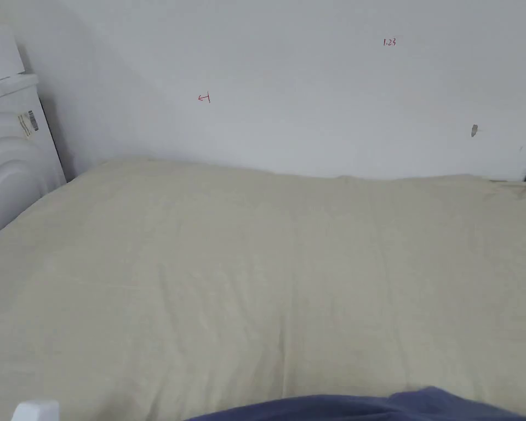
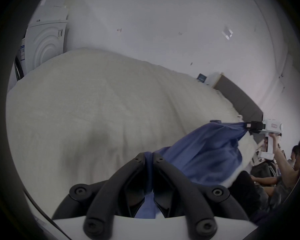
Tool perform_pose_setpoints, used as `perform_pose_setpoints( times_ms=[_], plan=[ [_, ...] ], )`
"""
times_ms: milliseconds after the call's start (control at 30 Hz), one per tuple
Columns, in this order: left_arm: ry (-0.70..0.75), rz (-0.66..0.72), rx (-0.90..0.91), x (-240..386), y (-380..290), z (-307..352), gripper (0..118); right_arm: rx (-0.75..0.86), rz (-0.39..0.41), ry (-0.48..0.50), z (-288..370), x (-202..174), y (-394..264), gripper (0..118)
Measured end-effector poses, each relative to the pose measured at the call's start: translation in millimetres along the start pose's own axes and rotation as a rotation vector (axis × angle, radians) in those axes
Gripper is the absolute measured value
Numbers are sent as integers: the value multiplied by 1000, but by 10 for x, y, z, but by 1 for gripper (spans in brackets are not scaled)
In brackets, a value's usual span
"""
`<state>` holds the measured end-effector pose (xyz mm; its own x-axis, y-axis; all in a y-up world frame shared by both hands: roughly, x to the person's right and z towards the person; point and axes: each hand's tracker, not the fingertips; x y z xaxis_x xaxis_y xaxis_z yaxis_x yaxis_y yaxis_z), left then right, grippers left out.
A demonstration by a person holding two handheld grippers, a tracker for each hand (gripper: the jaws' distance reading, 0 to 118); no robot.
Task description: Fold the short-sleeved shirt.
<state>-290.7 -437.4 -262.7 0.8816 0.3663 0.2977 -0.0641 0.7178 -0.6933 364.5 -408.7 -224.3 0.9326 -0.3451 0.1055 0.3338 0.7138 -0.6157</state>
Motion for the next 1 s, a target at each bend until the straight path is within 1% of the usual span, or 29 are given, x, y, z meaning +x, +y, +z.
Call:
perform_pose_setpoints(
  times_ms=[100, 167, 233, 267, 300, 400, 467, 500, 533, 567, 600, 633, 667, 700, 733, 767, 800, 867, 933, 967, 1000],
  plan=[
    [-54, 1, 13, -10, -299, 310, 7, -5, -34, -13, 428, 17, -387, 4],
    [-56, 22, 2, -33, -448, 369, 7, -39, -68, -48, 555, 66, -622, 4],
    [-65, 35, -53, 42, -558, 309, 7, -45, -75, -48, 543, 113, -838, 4],
    [-45, 29, -94, 43, -612, 240, 7, -93, -76, -64, 478, 134, -915, 4],
    [-13, 18, -112, 43, -657, 165, 7, -105, -99, -95, 419, 148, -998, 4],
    [-8, 39, -143, -47, -699, -36, 7, -121, -110, -87, 200, 226, -1138, 4],
    [8, 47, -136, -27, -684, -70, 7, -134, -89, -121, 133, 194, -1179, 4],
    [6, 56, -138, -36, -667, -77, 7, -133, -58, -123, 116, 173, -1166, 5],
    [10, 58, -138, -32, -656, -76, 9, -126, -43, -133, 110, 154, -1166, 6],
    [24, 59, -125, -22, -646, -57, 17, -107, -30, -148, 125, 133, -1163, 13],
    [32, 65, -109, -55, -626, -10, 40, -67, 2, -173, 190, 99, -1150, 35],
    [61, 81, -78, -62, -598, 65, 66, -30, 19, -204, 244, 181, -1146, 58],
    [102, 84, -13, -37, -557, 182, 86, 24, 63, -249, 358, 125, -1124, 76],
    [146, 73, 42, 17, -507, 319, 102, 91, 127, -280, 493, 45, -1105, 87],
    [152, 65, 121, 33, -476, 454, 102, 161, 181, -289, 618, -39, -1087, 87],
    [167, 91, 200, 91, -415, 592, 105, 220, 227, -302, 757, -138, -1056, 89],
    [177, 106, 245, 179, -339, 717, 108, 261, 254, -302, 872, -247, -1027, 91],
    [165, 71, 339, 390, -261, 917, 108, 322, 274, -264, 1028, -456, -988, 91],
    [211, 33, 384, 663, -222, 1027, 108, 342, 288, -226, 1110, -685, -959, 91],
    [209, -4, 423, 800, -232, 1057, 108, 351, 295, -208, 1129, -802, -951, 91],
    [235, -32, 426, 961, -236, 1055, 108, 360, 294, -206, 1136, -926, -948, 91]
  ],
)
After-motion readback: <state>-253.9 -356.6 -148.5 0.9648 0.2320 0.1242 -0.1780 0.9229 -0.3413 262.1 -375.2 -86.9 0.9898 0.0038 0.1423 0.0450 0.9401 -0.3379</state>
